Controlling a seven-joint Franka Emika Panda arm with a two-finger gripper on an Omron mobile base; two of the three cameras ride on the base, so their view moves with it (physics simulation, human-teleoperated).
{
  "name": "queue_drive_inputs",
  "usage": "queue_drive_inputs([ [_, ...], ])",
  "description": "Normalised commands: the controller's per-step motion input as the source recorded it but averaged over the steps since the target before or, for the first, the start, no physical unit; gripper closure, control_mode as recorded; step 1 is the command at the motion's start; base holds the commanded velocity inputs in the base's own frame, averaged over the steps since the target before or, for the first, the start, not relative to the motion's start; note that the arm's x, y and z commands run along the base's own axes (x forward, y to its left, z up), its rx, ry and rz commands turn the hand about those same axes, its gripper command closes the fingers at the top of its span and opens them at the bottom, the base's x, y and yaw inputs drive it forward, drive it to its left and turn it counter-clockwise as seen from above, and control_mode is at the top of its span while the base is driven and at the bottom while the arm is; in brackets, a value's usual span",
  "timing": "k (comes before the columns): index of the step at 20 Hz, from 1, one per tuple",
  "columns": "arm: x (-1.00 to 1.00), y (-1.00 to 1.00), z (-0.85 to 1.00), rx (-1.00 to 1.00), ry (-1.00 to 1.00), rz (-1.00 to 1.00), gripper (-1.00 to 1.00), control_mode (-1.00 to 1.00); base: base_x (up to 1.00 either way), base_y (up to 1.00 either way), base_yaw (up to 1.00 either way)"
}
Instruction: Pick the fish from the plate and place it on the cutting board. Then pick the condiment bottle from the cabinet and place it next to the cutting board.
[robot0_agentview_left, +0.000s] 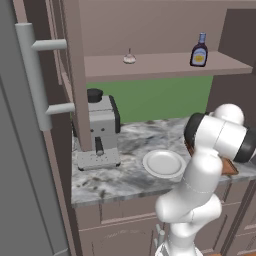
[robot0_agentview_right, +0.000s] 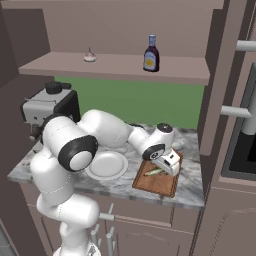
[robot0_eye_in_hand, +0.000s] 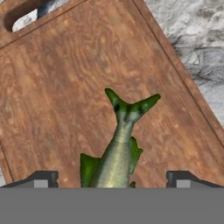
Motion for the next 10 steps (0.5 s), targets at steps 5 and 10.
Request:
queue_drive_inputs([
  [5,-0.03,0.0,0.28,0.0,0.0,0.0,-1.0,-1.0,0.0,0.0,0.0],
  [10,-0.05,0.03,0.26,0.0,0.0,0.0,-1.0,-1.0,0.0,0.0,0.0],
])
